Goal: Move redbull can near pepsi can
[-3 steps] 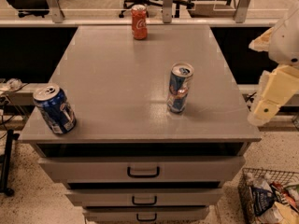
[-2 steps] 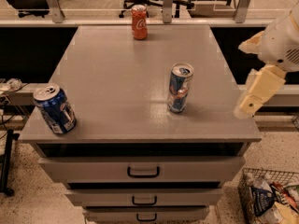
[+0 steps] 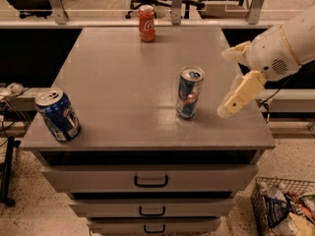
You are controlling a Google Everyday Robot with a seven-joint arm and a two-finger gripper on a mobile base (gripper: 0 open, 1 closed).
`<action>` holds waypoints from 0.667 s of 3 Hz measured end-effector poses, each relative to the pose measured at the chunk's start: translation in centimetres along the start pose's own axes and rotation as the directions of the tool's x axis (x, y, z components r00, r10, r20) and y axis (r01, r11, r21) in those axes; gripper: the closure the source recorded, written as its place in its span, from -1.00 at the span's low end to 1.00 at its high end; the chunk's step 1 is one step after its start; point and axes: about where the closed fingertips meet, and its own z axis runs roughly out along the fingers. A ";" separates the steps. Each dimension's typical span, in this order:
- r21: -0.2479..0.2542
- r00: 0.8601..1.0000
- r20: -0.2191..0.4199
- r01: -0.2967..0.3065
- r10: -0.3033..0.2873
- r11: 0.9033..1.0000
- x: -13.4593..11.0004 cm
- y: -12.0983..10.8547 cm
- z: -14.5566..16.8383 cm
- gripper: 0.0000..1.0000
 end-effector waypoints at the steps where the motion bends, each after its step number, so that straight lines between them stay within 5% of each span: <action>1: -0.064 0.988 0.155 0.009 0.001 0.998 -0.7 0.5 3.0 -1.00; 2: -0.105 0.947 0.320 0.034 0.001 0.994 -1.3 0.8 6.1 -0.95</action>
Offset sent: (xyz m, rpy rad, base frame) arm 0.0139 0.0643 -0.0501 0.4480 -0.0303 0.1762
